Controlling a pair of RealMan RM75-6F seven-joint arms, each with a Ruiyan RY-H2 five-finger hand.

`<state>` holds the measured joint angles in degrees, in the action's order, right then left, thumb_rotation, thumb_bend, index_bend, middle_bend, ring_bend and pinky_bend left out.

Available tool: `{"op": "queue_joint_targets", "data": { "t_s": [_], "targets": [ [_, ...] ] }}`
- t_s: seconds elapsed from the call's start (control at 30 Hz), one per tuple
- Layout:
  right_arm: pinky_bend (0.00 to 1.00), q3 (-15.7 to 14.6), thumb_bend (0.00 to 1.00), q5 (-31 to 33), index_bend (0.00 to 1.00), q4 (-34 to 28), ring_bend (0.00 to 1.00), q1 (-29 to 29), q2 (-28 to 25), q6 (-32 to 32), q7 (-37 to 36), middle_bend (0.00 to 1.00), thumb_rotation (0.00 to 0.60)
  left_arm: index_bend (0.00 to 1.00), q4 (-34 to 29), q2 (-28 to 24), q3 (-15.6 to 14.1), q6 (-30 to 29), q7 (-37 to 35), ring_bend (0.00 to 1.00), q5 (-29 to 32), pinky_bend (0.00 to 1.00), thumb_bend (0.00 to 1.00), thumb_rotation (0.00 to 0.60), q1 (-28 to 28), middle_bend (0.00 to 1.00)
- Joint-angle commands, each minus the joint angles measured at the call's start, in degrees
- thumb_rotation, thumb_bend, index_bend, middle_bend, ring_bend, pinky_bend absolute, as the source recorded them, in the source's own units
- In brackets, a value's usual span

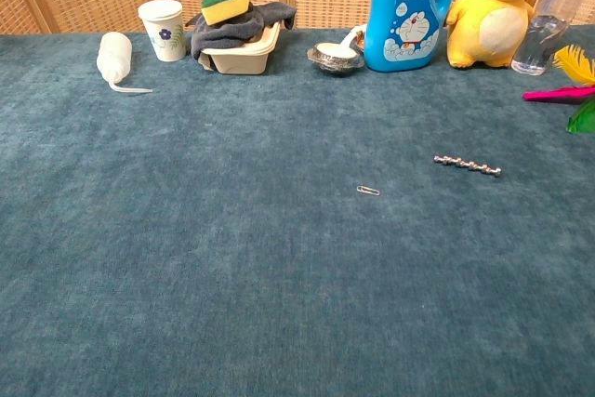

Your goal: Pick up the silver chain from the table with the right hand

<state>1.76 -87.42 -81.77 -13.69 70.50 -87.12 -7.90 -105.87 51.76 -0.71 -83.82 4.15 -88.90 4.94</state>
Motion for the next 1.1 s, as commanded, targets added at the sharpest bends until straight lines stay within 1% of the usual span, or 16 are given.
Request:
{"op": "queue_joint_targets", "data": {
  "t_s": [0.03,0.23,0.33,0.43,0.47,0.5,0.53,0.63,0.73,0.77,0.83,1.0,1.1],
  "targets": [
    [0.00,0.24,0.04,0.01,0.00,-0.05,0.00,0.18,0.09,0.16,0.17,0.00,0.600,0.00,0.11,-0.09,-0.16,-0.16,-0.19,0.00,-0.27,0.00,0.22,0.600,-0.16,0.00],
    [0.00,0.72,0.04,-0.33,0.00,-0.97,0.00,-0.18,0.93,1.49,-1.79,0.00,0.600,0.00,-0.26,-0.35,-0.21,-1.31,-0.20,0.00,-0.99,0.00,0.22,0.600,-0.71,0.00],
    [0.00,0.81,0.04,-0.53,0.00,-2.72,0.00,-1.60,1.35,4.50,-4.38,0.00,0.600,0.00,-0.53,-0.44,-0.19,-1.25,-0.26,0.00,-1.00,0.00,0.22,0.600,-0.71,0.00],
    [0.00,1.08,0.05,-0.64,0.01,-4.84,0.00,-4.01,1.57,8.87,-5.41,0.00,0.600,0.00,-0.44,-0.28,-0.06,-0.55,0.19,0.00,-0.53,0.00,0.22,0.600,-0.41,0.00],
    [0.00,1.40,0.05,-0.43,0.03,-5.79,0.00,-5.07,1.68,10.65,-5.68,0.00,0.600,0.00,-0.41,-0.19,-0.01,-0.23,0.26,0.00,-0.26,0.00,0.22,0.600,-0.29,0.00],
    [0.00,1.77,0.05,-0.16,0.08,-6.30,0.00,-5.82,1.85,11.79,-5.75,0.00,0.600,0.00,-0.39,-0.14,0.03,-0.02,0.27,0.00,-0.06,0.00,0.22,0.600,-0.22,0.00],
    [0.00,2.20,0.06,0.09,0.16,-6.73,0.00,-6.67,2.20,12.97,-5.64,0.00,0.600,0.00,-0.36,-0.09,0.08,0.23,0.25,0.00,0.20,0.00,0.22,0.600,-0.13,0.00],
    [0.00,4.04,0.09,1.69,0.32,-7.95,0.00,-9.76,4.23,17.15,-5.37,0.00,0.600,0.00,-0.60,-0.27,0.20,1.12,-0.31,0.00,0.86,0.00,0.22,0.600,0.22,0.00],
    [0.00,5.49,0.14,3.58,0.39,-7.91,0.00,-11.84,6.01,20.03,-4.95,0.00,0.600,0.00,-0.59,-0.40,0.26,1.39,-0.43,0.00,1.07,0.00,0.22,0.600,0.34,0.00],
    [0.00,6.37,0.15,4.80,0.40,-7.59,0.00,-13.26,7.15,21.92,-3.83,0.00,0.600,0.00,-0.57,-0.41,0.29,1.52,-0.50,0.00,1.19,0.00,0.22,0.600,0.39,0.00],
    [0.00,7.52,0.16,6.81,0.43,-7.03,0.00,-14.68,8.63,23.69,-1.45,0.00,0.600,0.00,-0.49,-0.42,0.38,1.66,-0.59,0.00,1.48,0.00,0.22,0.600,0.45,0.00],
    [0.00,9.59,0.16,11.87,0.43,-6.09,0.00,-17.20,12.01,26.71,3.97,0.00,0.600,0.00,-0.09,-0.46,0.70,1.99,-0.96,0.00,2.47,0.00,0.22,0.600,0.56,0.00],
    [0.00,10.44,0.16,16.02,0.44,-3.89,0.00,-19.11,15.16,28.96,8.96,0.00,0.600,0.00,0.27,-0.61,0.82,2.66,-1.71,0.00,3.25,0.00,0.22,0.600,0.75,0.00]
  ]
}}
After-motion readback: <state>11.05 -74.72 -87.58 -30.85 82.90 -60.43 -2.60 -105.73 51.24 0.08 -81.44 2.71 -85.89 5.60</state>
